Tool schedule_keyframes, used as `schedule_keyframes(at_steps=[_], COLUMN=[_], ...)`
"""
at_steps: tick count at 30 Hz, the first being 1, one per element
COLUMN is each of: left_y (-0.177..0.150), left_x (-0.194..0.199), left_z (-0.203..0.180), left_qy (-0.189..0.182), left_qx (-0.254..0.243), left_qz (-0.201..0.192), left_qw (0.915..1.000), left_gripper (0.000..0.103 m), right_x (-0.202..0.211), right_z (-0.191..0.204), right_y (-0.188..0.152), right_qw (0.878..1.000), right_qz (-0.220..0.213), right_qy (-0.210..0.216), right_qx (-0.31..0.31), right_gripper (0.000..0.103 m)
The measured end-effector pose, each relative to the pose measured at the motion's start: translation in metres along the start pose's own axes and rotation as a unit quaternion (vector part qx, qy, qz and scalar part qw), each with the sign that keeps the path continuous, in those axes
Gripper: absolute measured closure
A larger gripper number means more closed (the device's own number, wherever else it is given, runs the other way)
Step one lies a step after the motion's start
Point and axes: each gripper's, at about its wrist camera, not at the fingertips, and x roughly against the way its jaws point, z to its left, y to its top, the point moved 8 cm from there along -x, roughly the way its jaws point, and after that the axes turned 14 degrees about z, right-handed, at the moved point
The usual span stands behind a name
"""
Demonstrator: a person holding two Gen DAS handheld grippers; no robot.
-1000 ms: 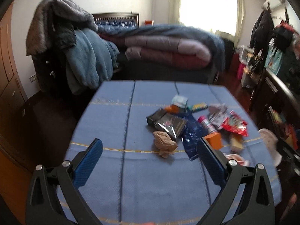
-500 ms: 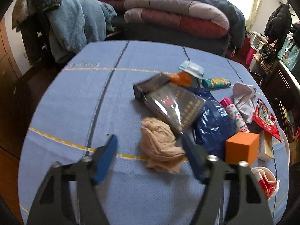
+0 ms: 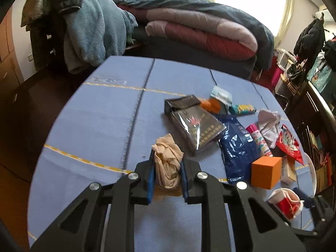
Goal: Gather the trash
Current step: 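Grasp the beige stocking with the left tool while the right tool grasps the red-white paper cup, then carry both items over the pink wastebasket and open both tools to drop them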
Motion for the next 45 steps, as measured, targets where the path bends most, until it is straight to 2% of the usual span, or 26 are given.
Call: schedule_keyframes(at_steps=[1, 6, 9, 16, 23, 30, 39, 45], left_y=[0.001, -0.001, -0.003, -0.003, -0.012, -0.025, -0.043, -0.063], left_x=[0.006, 0.028, 0.039, 0.071, 0.080, 0.066, 0.023, -0.019], left_z=[0.001, -0.007, -0.018, -0.084, -0.180, -0.269, -0.374, -0.444], left_qy=[0.000, -0.017, -0.031, -0.080, -0.133, -0.162, -0.192, -0.215], left_qx=[-0.001, -0.016, -0.028, -0.094, -0.178, -0.246, -0.319, -0.357], left_qz=[-0.005, -0.021, -0.029, -0.052, -0.048, -0.033, 0.012, 0.056], left_qw=[1.0000, 0.9995, 0.9987, 0.9910, 0.9738, 0.9551, 0.9281, 0.9072], left_gripper=[0.082, 0.082, 0.082, 0.082, 0.081, 0.081, 0.081, 0.081], right_x=[-0.003, 0.004, 0.018, 0.056, 0.083, 0.087, 0.078, 0.047], right_z=[0.001, 0.002, -0.002, -0.042, -0.116, -0.194, -0.283, -0.347], right_y=[-0.001, -0.006, -0.008, -0.012, -0.020, -0.028, -0.043, -0.055], right_qw=[1.000, 1.000, 0.999, 0.997, 0.989, 0.977, 0.958, 0.946], right_qz=[0.005, -0.004, -0.021, -0.061, -0.093, -0.104, -0.105, -0.076], right_qy=[0.001, 0.025, 0.025, 0.021, -0.009, -0.040, -0.079, -0.097], right_qx=[-0.001, -0.001, -0.006, -0.046, -0.113, -0.180, -0.256, -0.301], right_gripper=[0.046, 0.051, 0.051, 0.051, 0.051, 0.051, 0.051, 0.051])
